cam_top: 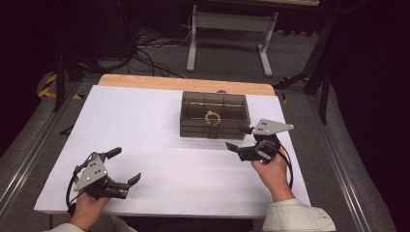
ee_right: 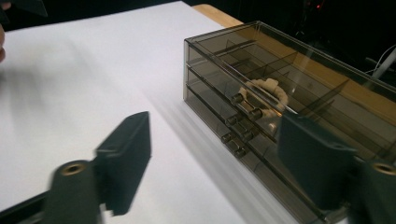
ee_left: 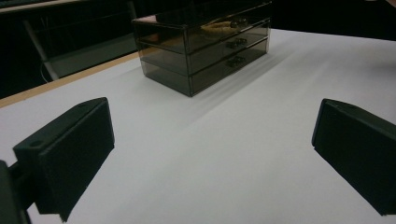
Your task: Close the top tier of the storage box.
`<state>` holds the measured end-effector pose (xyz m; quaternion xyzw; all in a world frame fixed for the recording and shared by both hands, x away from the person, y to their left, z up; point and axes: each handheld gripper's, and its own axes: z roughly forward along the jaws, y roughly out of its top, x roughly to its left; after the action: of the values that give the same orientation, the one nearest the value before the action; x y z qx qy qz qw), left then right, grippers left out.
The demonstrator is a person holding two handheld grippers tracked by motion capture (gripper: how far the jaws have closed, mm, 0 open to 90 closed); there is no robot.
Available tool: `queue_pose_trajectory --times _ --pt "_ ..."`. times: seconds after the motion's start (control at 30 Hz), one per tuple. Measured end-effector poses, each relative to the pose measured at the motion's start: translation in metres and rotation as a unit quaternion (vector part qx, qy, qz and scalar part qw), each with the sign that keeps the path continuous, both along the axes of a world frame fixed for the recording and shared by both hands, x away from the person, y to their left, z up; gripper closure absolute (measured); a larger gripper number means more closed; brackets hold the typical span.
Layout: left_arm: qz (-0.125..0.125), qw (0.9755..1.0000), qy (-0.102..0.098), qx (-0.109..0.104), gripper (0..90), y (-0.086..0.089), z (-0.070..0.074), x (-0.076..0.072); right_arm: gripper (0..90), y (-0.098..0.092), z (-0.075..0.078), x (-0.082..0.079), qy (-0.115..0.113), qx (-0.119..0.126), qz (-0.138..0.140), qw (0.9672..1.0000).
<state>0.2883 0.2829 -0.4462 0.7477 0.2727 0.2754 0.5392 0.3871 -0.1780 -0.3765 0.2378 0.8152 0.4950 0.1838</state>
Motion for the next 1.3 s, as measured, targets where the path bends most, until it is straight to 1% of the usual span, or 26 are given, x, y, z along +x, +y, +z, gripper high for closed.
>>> queue_pose_trajectory --times 0.07,0.13,0.23,0.3,0.37,0.43,0.63,0.77,0.87,0.97,1.07,1.13,1.23,1.3 --pt "0.0 1.0 0.001 -0.002 0.1 0.0 0.0 0.0 15.2 -0.007 -0.004 -0.005 0.0 0.015 -0.005 0.9999" --pt "0.0 1.0 0.0 0.0 0.1 0.0 0.0 0.0 7.8 -0.013 -0.009 -0.008 -0.003 0.03 0.001 0.9995" --pt "0.001 1.0 0.0 -0.001 0.1 0.0 0.0 0.0 4.0 -0.019 -0.015 -0.014 -0.006 0.034 -0.003 0.9994" --pt "0.0 1.0 0.001 -0.002 0.1 0.0 0.0 0.0 0.4 -0.022 -0.021 -0.019 -0.021 0.042 -0.005 0.9989" --pt "0.002 1.0 0.0 -0.002 0.1 0.0 0.0 0.0 0.4 -0.025 -0.029 -0.023 -0.021 0.053 -0.003 0.9984" --pt "0.001 1.0 0.0 -0.001 0.1 0.0 0.0 0.0 0.4 -0.028 -0.036 -0.027 -0.016 0.054 -0.006 0.9984" --pt "0.001 1.0 0.002 -0.001 0.1 -0.001 0.0 0.0 0.4 -0.038 -0.057 -0.037 -0.011 0.066 -0.013 0.9977" --pt "0.0 1.0 0.003 -0.001 0.1 0.0 0.0 0.0 0.4 -0.043 -0.066 -0.042 -0.008 0.065 -0.021 0.9976" --pt "-0.001 1.0 0.004 -0.001 0.1 0.0 -0.001 0.001 0.4 -0.046 -0.074 -0.046 0.004 0.066 -0.021 0.9976" --pt "-0.002 1.0 0.003 -0.001 0.1 0.0 -0.001 0.001 0.4 -0.05 -0.085 -0.052 0.008 0.065 -0.022 0.9976" --pt "-0.004 1.0 0.003 -0.002 0.2 0.0 -0.001 0.001 0.4 -0.053 -0.094 -0.056 0.018 0.067 -0.026 0.9973" --pt "-0.005 1.0 0.003 0.001 0.1 0.001 -0.001 0.002 0.4 -0.055 -0.096 -0.057 0.018 0.068 -0.026 0.9972" --pt "-0.006 1.0 0.005 0.0 0.1 0.0 -0.002 0.002 0.5 -0.056 -0.093 -0.058 0.005 0.075 -0.028 0.9968" --pt "-0.005 1.0 0.006 0.0 0.1 -0.001 -0.002 0.002 0.5 -0.057 -0.092 -0.058 0.004 0.076 -0.028 0.9967"
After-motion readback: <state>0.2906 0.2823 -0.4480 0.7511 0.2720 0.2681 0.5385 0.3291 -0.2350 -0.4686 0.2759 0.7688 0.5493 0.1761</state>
